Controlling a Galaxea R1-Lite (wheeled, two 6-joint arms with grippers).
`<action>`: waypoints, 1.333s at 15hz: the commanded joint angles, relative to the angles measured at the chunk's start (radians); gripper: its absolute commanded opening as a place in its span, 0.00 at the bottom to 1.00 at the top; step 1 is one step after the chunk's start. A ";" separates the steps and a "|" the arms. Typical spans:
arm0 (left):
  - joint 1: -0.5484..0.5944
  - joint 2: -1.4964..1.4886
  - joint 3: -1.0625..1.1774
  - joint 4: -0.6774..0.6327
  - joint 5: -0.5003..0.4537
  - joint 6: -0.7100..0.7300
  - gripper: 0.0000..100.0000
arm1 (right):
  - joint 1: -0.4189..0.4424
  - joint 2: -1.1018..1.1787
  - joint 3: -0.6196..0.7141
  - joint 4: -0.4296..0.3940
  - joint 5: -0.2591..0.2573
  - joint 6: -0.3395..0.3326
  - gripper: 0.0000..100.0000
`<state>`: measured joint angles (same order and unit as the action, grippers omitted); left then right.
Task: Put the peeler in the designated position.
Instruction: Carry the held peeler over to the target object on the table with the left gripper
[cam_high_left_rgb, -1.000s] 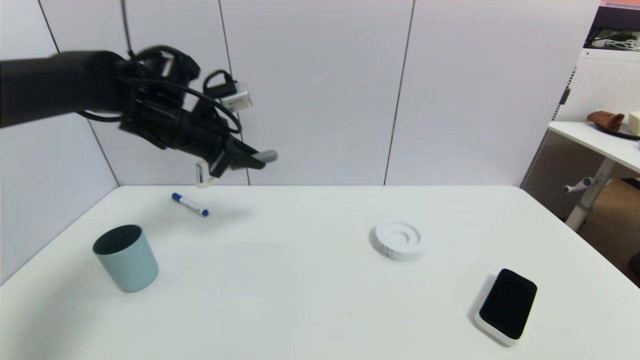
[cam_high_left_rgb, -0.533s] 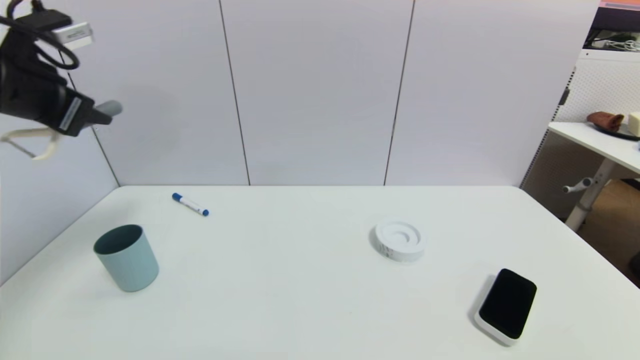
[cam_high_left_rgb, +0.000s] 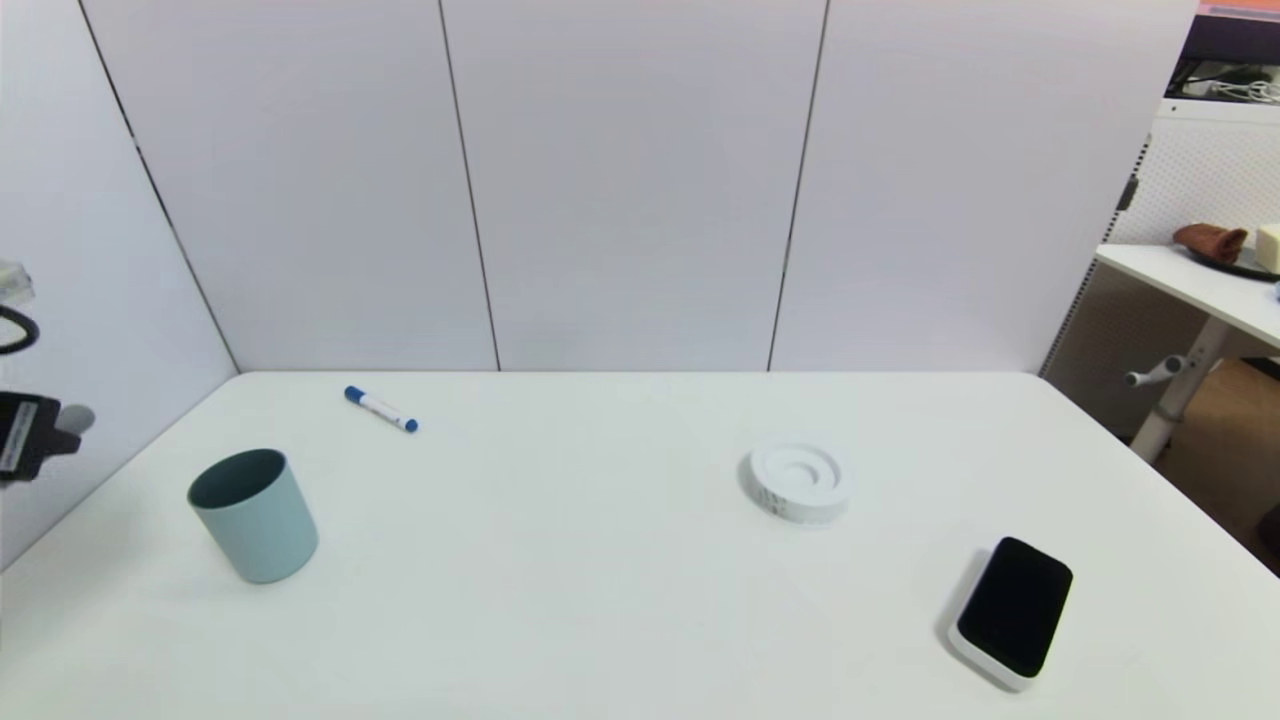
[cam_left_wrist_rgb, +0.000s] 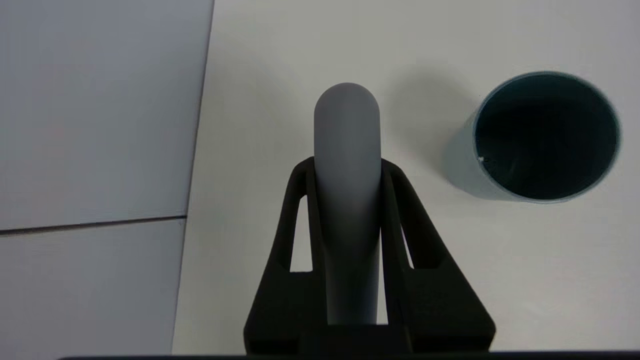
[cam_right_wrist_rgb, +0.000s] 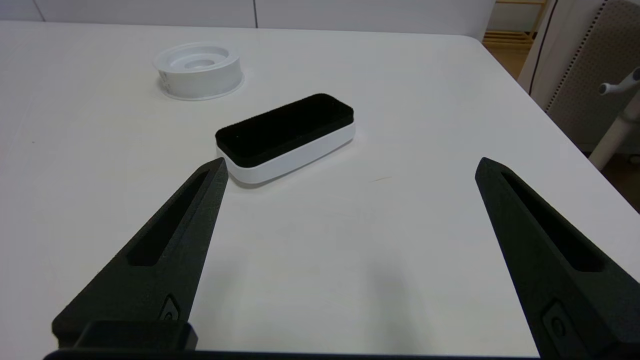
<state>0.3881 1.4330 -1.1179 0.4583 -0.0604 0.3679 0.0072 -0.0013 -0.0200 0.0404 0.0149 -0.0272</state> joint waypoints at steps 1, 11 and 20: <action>0.048 0.104 0.224 -0.326 -0.030 -0.003 0.00 | 0.000 0.000 0.000 0.001 0.000 0.000 1.00; 0.095 0.373 0.225 -0.560 -0.220 -0.041 0.00 | 0.000 0.000 0.000 -0.001 0.000 0.000 1.00; 0.094 0.432 0.227 -0.613 -0.249 -0.033 0.00 | 0.000 0.000 0.000 -0.001 0.000 0.000 1.00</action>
<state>0.4823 1.8415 -0.8928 -0.1360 -0.3019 0.3309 0.0077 -0.0013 -0.0200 0.0402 0.0149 -0.0272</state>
